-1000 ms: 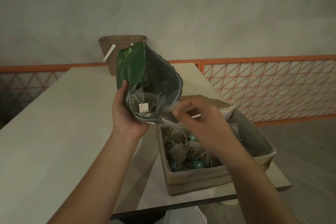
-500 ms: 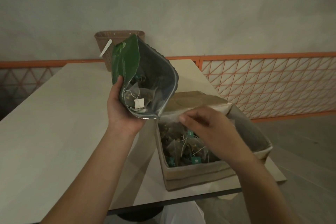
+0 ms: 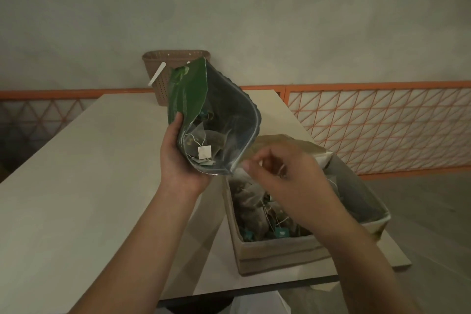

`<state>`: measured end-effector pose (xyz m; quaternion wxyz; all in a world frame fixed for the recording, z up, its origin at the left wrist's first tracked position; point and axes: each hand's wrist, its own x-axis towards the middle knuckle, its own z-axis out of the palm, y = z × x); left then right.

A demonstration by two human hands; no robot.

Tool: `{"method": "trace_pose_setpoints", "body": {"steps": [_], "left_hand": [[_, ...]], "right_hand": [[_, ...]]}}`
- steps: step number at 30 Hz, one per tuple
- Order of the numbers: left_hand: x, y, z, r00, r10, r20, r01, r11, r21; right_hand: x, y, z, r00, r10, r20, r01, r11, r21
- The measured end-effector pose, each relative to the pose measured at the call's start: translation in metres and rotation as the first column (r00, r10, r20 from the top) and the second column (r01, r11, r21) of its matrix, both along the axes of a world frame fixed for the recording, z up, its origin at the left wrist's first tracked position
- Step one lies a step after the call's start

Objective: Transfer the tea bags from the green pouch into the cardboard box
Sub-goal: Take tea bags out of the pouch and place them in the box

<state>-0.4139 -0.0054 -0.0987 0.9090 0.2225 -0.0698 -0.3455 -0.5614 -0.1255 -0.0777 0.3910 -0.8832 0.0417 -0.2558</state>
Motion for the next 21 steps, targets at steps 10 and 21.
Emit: {"method": "trace_pose_setpoints", "body": {"steps": [10,21], "left_hand": [[-0.001,0.000,-0.012,0.998,0.062,0.004,-0.063,0.994,0.084],[0.000,0.000,-0.006,1.000,0.010,-0.010,-0.009,0.999,0.044]], "right_hand": [[0.060,0.041,0.027,0.997,-0.065,-0.031,0.044,0.893,-0.449],[0.045,0.020,0.034,0.961,-0.185,0.207,0.239,0.930,-0.278]]}}
